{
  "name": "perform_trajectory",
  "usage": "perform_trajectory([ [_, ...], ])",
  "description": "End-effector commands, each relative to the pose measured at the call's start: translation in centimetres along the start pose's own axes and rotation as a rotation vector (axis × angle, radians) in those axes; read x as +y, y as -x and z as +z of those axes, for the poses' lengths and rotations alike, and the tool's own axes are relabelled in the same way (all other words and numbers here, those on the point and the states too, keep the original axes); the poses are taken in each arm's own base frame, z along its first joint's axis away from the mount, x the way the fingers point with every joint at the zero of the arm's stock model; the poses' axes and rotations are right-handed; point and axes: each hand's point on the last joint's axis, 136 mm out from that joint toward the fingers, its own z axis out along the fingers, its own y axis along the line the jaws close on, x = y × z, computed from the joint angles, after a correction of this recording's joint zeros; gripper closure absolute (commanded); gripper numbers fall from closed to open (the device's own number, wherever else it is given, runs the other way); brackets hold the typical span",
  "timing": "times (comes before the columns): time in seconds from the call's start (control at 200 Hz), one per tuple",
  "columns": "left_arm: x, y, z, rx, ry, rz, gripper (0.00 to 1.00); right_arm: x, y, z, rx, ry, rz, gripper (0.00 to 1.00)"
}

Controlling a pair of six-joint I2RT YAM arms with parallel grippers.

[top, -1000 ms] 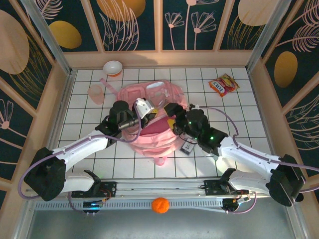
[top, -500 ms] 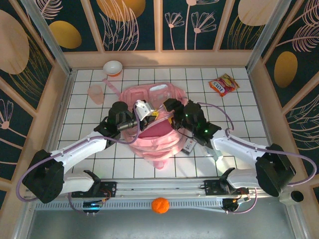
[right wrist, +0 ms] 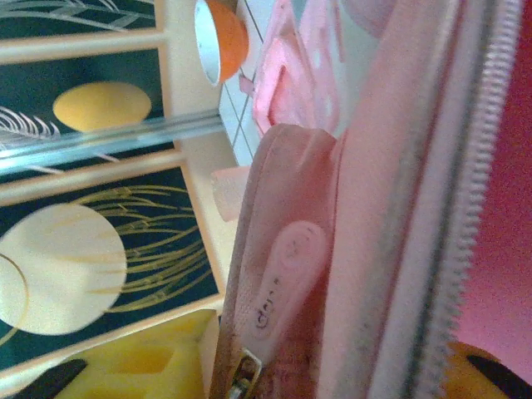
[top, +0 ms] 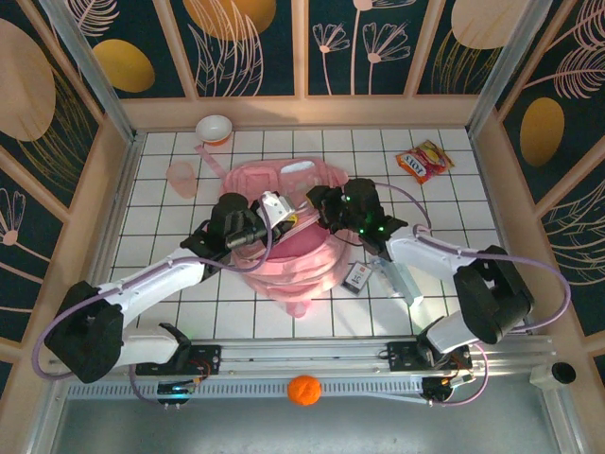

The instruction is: Pack the student bag

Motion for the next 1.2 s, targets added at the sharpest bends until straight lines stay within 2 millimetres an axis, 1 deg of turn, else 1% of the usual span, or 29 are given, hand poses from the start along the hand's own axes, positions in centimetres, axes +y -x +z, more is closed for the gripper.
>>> perform_trajectory([
  [0.0,2.4,5.1,-0.7,-0.135,0.098,0.03,0.88,-2.2,0.6,0.8,0.028,-0.063,-0.01,0.69],
  [0.055,2.7,4.8,-0.7,-0.123,0.116,0.018,0.85,-2.3,0.8,0.9,0.03,-0.064,-0.016,0.73],
  [0.11,3.0,4.4,-0.6,-0.109,0.127,0.005,0.81,-2.2,1.2,1.0,0.028,-0.063,-0.033,0.8],
  [0.26,3.6,4.3,-0.4,-0.103,0.149,-0.042,0.71,-1.6,2.0,1.2,0.021,-0.075,-0.083,0.94],
  [0.345,3.9,4.1,-0.5,-0.099,0.158,-0.078,0.66,-1.1,2.3,1.2,0.017,-0.072,-0.114,0.99],
  [0.39,4.1,3.7,-0.7,-0.093,0.167,-0.1,0.62,-0.9,2.3,1.2,0.017,-0.069,-0.129,1.0],
  [0.45,4.5,2.9,-1.2,-0.078,0.19,-0.139,0.54,-0.9,2.6,1.2,0.015,-0.07,-0.132,1.0],
  [0.54,4.9,1.5,-2.6,-0.067,0.23,-0.196,0.46,-0.8,2.7,1.2,0.031,-0.05,-0.129,1.0],
  [0.636,4.9,-0.2,-4.2,-0.043,0.269,-0.244,0.39,-0.1,2.3,1.2,0.049,-0.007,-0.147,1.0],
  [0.716,4.7,-1.7,-5.6,-0.029,0.297,-0.273,0.33,0.8,2.1,1.2,0.058,0.025,-0.172,1.0],
  [0.721,4.5,-2.0,-5.7,-0.022,0.296,-0.275,0.32,0.9,2.1,1.2,0.058,0.027,-0.173,1.0],
  [0.746,4.4,-2.6,-6.0,-0.014,0.301,-0.281,0.31,1.2,2.1,1.1,0.06,0.034,-0.183,1.0],
  [0.831,3.6,-4.1,-6.8,0.011,0.301,-0.298,0.25,2.1,2.0,0.9,0.059,0.052,-0.217,1.0],
  [0.931,1.8,-6.0,-6.9,0.056,0.23,-0.278,0.2,3.4,2.1,0.5,0.047,0.082,-0.254,1.0],
  [1.051,0.6,-7.6,-6.6,0.103,0.178,-0.242,0.19,5.2,2.0,0.0,0.038,0.133,-0.28,1.0],
  [1.126,0.2,-7.9,-6.2,0.119,0.149,-0.217,0.18,6.0,1.9,-0.2,0.037,0.158,-0.291,1.0],
  [1.196,-0.1,-7.6,-5.8,0.115,0.117,-0.195,0.17,6.3,1.9,-0.3,0.037,0.171,-0.296,1.0],
])
